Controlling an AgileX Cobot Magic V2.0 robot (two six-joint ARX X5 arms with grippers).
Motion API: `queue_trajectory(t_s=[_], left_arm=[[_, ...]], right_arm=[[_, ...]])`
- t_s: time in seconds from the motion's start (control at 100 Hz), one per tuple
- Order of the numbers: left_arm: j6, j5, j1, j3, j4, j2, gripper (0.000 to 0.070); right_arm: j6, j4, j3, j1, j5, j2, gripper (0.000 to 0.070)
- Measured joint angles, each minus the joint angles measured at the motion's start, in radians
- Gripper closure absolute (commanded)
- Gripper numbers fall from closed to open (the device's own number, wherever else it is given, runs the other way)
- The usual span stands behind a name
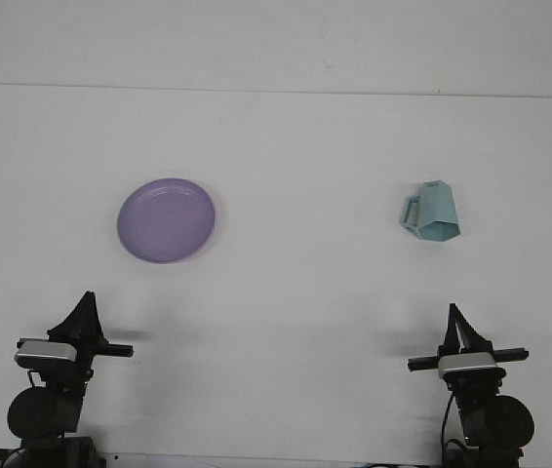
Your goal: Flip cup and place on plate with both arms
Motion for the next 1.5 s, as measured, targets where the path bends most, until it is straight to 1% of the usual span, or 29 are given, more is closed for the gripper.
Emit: queue_trajectory(t_s=[0.84,0.93,1.06,1.2,1.28,1.36,1.5], left_arm=[[0.000,0.000,0.000,0.000,0.000,0.000,0.0685],[-0.009,0.000,0.000,0.000,0.000,0.000,0.0686],[-0.033,0.000,0.000,0.000,0.000,0.000,0.0687],[-0.058,0.000,0.000,0.000,0.000,0.000,0.0687],[-0.065,0.000,0.000,0.000,0.001,0.000,0.0688],[-0.070,0.000,0.000,0.000,0.003,0.000,0.0689],[-0.072,0.000,0.000,0.000,0.000,0.000,0.0689]], right_arm=[[0.000,0.000,0.000,0.000,0.000,0.000,0.0700],[0.003,0.000,0.000,0.000,-0.009,0.000,0.0700],[0.048,0.000,0.000,0.000,-0.016,0.000,0.0700],[0.151,0.017,0.000,0.000,-0.017,0.000,0.0700],[0.208,0.063,0.000,0.000,0.011,0.000,0.0700],[0.245,0.055,0.014,0.000,0.047,0.002,0.0700],[0.263,0.032,0.117,0.000,0.109,0.072,0.0700]])
